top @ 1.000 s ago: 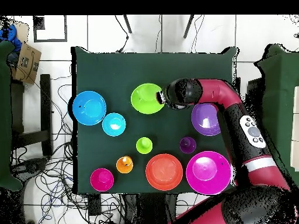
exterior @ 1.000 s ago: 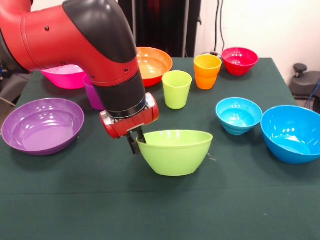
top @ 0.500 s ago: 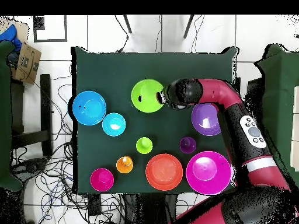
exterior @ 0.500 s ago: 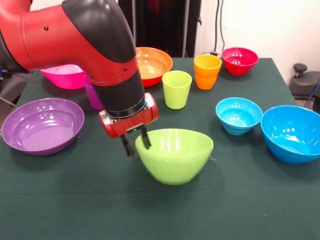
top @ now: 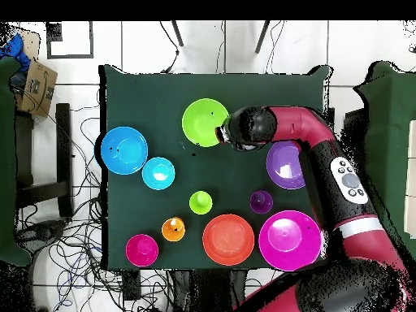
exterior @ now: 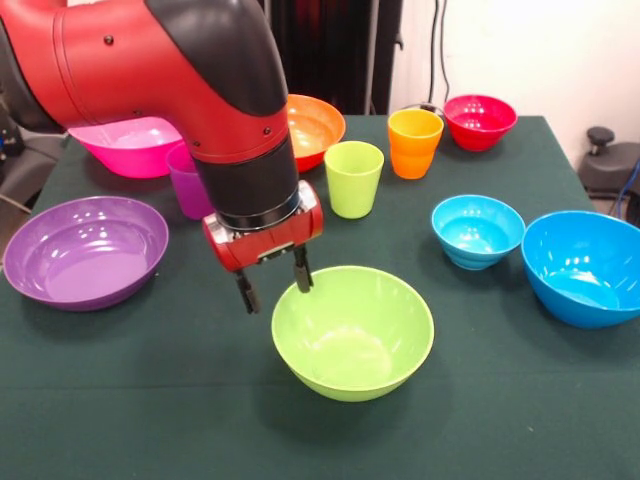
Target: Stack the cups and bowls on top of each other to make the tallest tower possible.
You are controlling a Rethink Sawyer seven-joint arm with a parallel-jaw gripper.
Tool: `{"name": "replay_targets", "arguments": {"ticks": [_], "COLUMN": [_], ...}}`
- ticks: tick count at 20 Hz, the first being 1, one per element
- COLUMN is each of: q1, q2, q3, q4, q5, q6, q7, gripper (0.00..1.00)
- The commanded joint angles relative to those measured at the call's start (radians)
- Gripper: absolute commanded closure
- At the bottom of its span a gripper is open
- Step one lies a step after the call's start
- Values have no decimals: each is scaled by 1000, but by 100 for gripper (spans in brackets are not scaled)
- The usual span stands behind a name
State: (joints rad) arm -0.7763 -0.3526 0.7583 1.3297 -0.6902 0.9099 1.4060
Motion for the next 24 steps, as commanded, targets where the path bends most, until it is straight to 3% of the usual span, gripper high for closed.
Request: {"name": "replay_targets", "arguments": {"ticks": [1, 14, 24], "q1": [38, 38, 36], "q2": [-19, -67, -150], "q3": [-84, -85, -107], "q4": [-14, 54, 227], "q5": [-50, -34, -16], "q6": [28, 21, -36], "q7": [-94, -90, 22], "gripper": [0, 0, 0]}}
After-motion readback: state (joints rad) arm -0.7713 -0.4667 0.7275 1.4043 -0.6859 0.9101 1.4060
